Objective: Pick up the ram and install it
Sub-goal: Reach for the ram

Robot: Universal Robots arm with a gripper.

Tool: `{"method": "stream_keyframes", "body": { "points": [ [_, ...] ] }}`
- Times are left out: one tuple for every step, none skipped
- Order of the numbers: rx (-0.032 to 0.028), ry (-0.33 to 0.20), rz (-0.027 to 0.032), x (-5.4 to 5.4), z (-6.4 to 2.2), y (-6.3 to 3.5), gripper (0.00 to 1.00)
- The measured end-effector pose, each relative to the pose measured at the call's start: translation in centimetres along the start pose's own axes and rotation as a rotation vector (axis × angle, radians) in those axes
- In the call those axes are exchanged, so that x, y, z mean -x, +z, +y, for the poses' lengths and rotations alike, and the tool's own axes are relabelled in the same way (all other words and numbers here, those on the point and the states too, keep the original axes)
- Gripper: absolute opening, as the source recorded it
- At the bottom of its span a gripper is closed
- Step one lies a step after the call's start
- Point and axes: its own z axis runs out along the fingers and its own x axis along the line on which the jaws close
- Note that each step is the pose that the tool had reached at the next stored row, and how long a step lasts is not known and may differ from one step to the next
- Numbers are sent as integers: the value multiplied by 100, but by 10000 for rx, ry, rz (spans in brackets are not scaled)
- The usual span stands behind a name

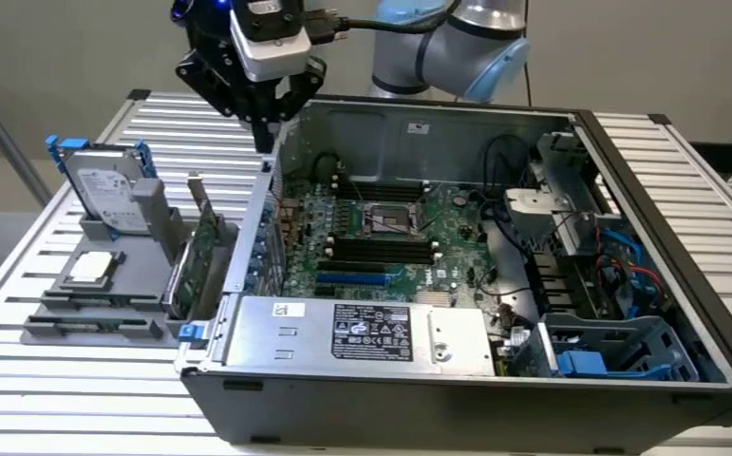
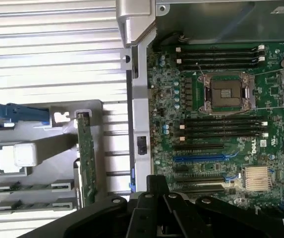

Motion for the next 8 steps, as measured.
{"method": "stream_keyframes", "body": {
  "points": [
    [-1,0,1,-45,-16,-1,0],
    [-1,0,1,-89,-31,-1,0],
    [-1,1,1,-134,-46,0,0],
    [0,1,0,-177,-60,0,0],
    [-1,0,1,-222,-75,0,0],
    [-1,0,1,-265,-89,0,0],
    [-1,0,1,-310,-103,0,0],
    [-1,0,0,-354,-117,1,0]
  ]
}}
